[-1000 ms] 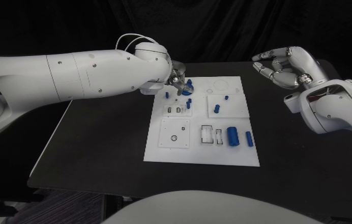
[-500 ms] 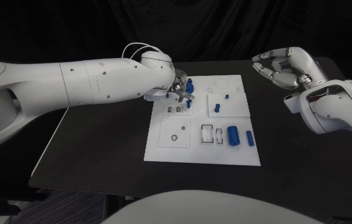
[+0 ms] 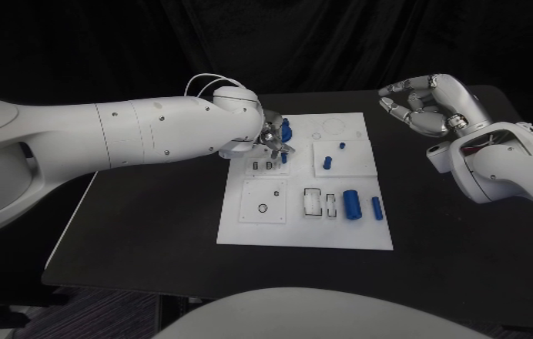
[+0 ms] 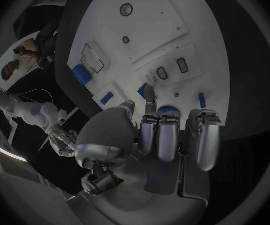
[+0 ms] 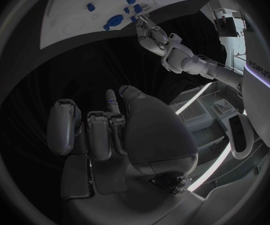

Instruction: Assemble the parts on the task board

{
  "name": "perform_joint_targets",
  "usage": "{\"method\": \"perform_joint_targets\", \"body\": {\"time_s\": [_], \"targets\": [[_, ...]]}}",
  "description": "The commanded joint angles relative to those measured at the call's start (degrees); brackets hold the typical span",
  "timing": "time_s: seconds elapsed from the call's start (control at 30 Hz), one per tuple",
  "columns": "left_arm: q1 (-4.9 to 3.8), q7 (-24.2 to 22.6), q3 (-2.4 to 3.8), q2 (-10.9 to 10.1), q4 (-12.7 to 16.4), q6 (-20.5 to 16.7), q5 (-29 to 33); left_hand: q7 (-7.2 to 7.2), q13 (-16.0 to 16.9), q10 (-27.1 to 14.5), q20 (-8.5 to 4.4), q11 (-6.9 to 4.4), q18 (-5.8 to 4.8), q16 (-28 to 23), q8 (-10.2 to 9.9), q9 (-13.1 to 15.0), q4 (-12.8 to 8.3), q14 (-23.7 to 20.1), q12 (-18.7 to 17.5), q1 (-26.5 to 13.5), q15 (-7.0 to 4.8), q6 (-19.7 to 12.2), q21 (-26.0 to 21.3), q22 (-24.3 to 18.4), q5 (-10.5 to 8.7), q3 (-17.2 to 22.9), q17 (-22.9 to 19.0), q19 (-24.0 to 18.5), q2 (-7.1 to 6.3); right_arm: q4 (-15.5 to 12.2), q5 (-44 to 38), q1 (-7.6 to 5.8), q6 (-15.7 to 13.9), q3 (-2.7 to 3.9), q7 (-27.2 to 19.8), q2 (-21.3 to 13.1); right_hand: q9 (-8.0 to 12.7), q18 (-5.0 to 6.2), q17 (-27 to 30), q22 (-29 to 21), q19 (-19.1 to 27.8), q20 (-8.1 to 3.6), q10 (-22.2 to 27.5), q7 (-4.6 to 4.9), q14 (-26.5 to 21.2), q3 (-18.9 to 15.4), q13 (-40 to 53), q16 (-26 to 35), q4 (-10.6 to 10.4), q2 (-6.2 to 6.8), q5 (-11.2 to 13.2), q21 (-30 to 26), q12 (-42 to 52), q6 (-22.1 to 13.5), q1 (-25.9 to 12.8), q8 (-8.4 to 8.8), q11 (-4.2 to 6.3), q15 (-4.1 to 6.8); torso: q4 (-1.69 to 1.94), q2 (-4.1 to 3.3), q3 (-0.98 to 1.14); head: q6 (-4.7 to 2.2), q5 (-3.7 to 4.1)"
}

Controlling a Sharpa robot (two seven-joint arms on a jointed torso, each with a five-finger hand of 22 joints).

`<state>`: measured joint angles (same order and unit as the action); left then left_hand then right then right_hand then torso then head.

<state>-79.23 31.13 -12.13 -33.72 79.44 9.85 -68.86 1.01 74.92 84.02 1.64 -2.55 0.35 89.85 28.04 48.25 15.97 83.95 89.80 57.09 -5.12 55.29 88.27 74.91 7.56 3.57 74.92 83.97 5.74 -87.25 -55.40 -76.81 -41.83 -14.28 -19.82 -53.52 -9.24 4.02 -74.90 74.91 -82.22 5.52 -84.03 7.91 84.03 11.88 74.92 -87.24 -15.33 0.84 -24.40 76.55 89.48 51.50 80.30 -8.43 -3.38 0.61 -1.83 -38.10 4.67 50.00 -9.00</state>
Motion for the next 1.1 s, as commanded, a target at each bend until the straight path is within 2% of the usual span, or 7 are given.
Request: {"method": "perform_joint_targets", "body": {"time_s": [0.03, 0.33, 0.63, 0.87, 1.1], "targets": [[0.29, -2.49, 0.05, 0.18, -0.17, -2.55, -0.23, 0.48, 15.08, 5.98, -0.29, 0.13, 1.13, 0.15, -0.29, 0.03, -0.14, 6.05, 0.20, -0.19, -0.07, -0.06, -0.25, 9.12, 0.22, -0.31, 15.08, 1.44, 0.23, 0.00, -0.30, 0.17, 0.37, 0.04, 1.00, -0.12, 0.06, -0.41, -12.77, 7.47, -0.45, -0.09, -5.29, 0.00, 5.10, 0.24, 14.45, -0.36, -0.20, 0.37, -0.33, 0.27, 0.18, 0.33, -0.33, -0.16, 0.10, 0.16, 0.01, 0.01, -0.12, 0.00, -0.07], [0.87, -3.21, 0.05, 0.39, -0.71, -3.85, -0.23, 0.68, 15.08, 5.98, -0.19, 0.29, 1.21, 0.15, -1.45, -0.03, -0.27, 6.05, 0.20, 0.01, 0.06, -0.27, -0.42, 8.77, 0.52, -0.26, 15.08, 1.21, 0.36, 0.21, -0.30, 0.21, 0.73, 0.04, 1.39, 0.05, 0.08, -0.40, -12.76, 7.46, -0.46, -0.12, -5.22, -0.02, 5.11, 0.35, 14.39, -0.35, -0.10, 0.38, -0.46, 0.25, 0.15, 0.32, -0.24, -0.15, 0.13, 0.19, -0.12, 0.06, -0.16, 0.00, -0.32], [1.63, -3.12, 0.05, 0.69, -1.45, -3.89, -0.23, 0.81, 15.08, 5.98, -0.06, 0.42, 1.26, 0.15, -2.43, 0.01, -0.70, 6.05, 0.20, 0.57, 0.19, -0.21, -0.55, 8.56, 1.05, -0.02, 15.08, 1.07, 0.44, 0.28, -0.30, 0.25, 0.97, 0.04, 1.43, 0.21, 0.12, -0.39, -12.75, 7.46, -0.47, -0.16, -5.21, -0.03, 5.11, 0.57, 14.37, -0.35, 0.06, 0.35, -0.73, 0.22, 0.14, 0.31, -0.08, -0.12, 0.16, 0.23, 0.12, 0.17, -0.17, 0.00, 0.28], [2.01, -2.85, 0.05, 0.89, -1.98, -4.11, -0.23, 0.79, 15.08, 5.98, 0.01, 0.45, 1.25, 0.15, -2.95, 0.21, -1.14, 6.05, 0.20, 1.08, 0.24, 0.24, -0.57, 8.62, 1.64, 0.22, 15.08, 1.15, 0.47, 0.23, -0.30, 0.27, 1.02, 0.04, 1.38, 0.17, 0.14, -0.39, -12.76, 7.46, -0.47, -0.18, -5.23, -0.03, 5.12, 0.64, 14.39, -0.36, 0.11, 0.35, -0.84, 0.21, 0.15, 0.31, -0.04, -0.11, 0.17, 0.24, 0.07, 0.14, -0.20, 0.00, 0.43], [2.12, -2.83, 0.05, 0.66, -1.97, -4.89, -0.23, 0.32, 15.08, 5.98, -0.14, 0.10, 1.20, 0.15, -2.10, 2.60, -1.70, 6.05, 0.20, 1.46, -0.01, 1.73, -0.56, 8.87, 1.85, 0.24, 15.08, 1.40, 0.16, 0.25, -0.30, 0.30, 1.06, 0.04, 1.37, 0.05, 0.14, -0.39, -12.76, 7.46, -0.47, -0.18, -5.23, -0.03, 5.12, 0.64, 14.39, -0.36, 0.11, 0.35, -0.84, 0.21, 0.15, 0.31, -0.04, -0.11, 0.17, 0.24, 0.03, 0.07, -0.28, 0.00, 0.51]]}}
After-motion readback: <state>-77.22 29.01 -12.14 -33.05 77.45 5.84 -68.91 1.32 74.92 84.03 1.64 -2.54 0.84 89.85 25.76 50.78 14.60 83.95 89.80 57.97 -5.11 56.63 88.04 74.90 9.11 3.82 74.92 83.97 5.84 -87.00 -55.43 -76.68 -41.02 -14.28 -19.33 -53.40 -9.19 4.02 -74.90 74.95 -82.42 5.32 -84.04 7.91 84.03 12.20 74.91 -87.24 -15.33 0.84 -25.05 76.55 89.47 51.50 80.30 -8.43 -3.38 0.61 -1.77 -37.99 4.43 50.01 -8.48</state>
